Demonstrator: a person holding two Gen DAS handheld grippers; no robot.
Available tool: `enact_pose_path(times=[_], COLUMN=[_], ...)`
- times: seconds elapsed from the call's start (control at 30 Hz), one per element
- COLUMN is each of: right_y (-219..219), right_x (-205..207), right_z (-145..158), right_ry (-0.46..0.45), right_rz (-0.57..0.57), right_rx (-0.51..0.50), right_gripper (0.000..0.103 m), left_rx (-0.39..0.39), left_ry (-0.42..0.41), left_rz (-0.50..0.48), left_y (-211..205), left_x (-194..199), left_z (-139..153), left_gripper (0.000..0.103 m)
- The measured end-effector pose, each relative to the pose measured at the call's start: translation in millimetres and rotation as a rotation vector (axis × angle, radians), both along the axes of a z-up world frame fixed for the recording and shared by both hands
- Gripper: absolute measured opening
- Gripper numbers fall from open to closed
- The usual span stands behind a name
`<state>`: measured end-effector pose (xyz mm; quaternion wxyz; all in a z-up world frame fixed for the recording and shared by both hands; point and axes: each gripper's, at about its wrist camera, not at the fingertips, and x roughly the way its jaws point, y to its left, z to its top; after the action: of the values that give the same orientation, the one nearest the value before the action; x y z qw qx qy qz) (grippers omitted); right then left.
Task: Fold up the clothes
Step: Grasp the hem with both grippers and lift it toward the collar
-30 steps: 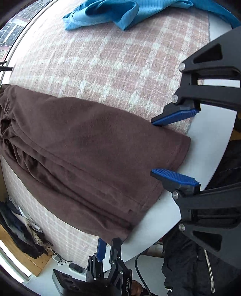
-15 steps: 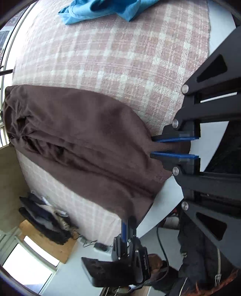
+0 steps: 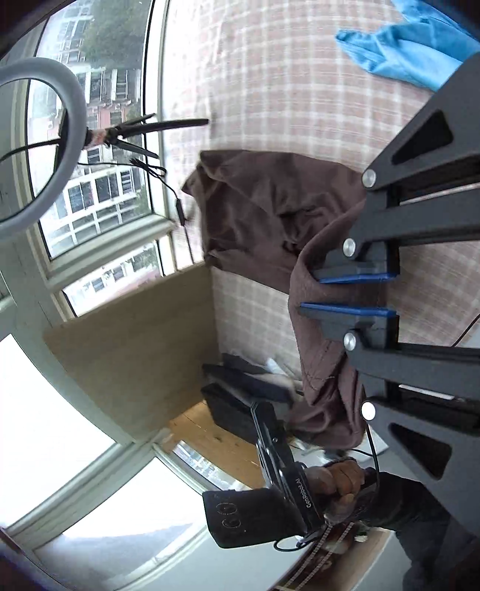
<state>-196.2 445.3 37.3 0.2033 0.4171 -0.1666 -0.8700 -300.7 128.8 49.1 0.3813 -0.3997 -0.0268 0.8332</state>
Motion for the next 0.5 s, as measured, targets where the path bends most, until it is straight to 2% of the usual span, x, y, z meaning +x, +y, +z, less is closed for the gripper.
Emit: enact_pose_path(times=[0.13,0.23,0.4,0.5], right_y=[1,4,22,32], right_x=[-68,-115,-190,-223], right_z=[-17,-41,-101,-140], right_ry=[0.016,-0.006,-0.114,-0.214], right_rz=[-0.071,-0.096,-0.133,-0.109], right_rx=[0.096,0.099,0.074,0.044], right_gripper=[0.009,0.009,0.009,0.010], left_rx=[-0.025,-0.076,-0.187,-0.228], left_ry=[-0.018,-0.046,-0.101,-0.142], left_rz=[0.061,0.079,0.079,0.078], left_y=[11,24,40,32], left_x=[-76,-121,-178,-191], left_z=[-16,-46,-103,-125], left_gripper=[0.000,0.000,0.000,0.000])
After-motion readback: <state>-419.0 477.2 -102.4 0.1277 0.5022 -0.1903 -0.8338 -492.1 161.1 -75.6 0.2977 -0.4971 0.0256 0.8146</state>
